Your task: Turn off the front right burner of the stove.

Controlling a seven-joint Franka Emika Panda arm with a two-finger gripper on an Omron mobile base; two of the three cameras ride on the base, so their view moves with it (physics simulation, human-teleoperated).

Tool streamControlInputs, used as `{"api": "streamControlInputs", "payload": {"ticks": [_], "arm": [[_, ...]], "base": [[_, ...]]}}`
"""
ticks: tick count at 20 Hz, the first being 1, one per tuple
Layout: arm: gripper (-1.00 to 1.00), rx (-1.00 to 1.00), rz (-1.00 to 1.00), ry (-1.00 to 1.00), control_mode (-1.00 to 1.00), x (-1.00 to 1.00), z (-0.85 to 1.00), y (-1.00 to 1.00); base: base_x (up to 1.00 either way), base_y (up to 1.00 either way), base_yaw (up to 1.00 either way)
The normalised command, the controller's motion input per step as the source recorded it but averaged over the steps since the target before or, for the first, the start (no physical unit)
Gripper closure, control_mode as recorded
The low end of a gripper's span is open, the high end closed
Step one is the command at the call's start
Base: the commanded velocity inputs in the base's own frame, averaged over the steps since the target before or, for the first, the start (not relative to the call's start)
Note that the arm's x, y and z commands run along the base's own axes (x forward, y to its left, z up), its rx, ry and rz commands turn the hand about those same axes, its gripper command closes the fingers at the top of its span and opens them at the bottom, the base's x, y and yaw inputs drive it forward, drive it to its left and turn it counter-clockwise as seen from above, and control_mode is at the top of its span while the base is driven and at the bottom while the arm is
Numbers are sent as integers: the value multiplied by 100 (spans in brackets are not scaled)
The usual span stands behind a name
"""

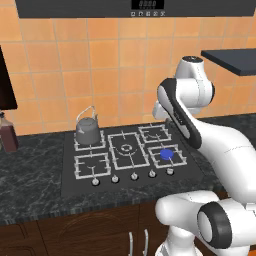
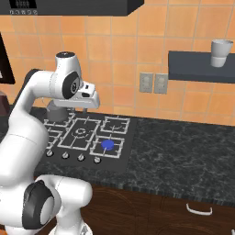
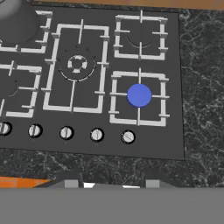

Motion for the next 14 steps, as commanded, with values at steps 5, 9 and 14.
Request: {"api": "streamControlInputs", "payload": {"ticks": [5, 9, 14], "arm": [[-100, 0, 0, -1, -100, -1, 1, 0], [-100, 0, 0, 0, -100, -2, 0, 0], [-100, 1, 0, -3, -100, -35, -2, 0]], "base": [[0, 0, 0], [0, 0, 0], [0, 0, 0]]}}
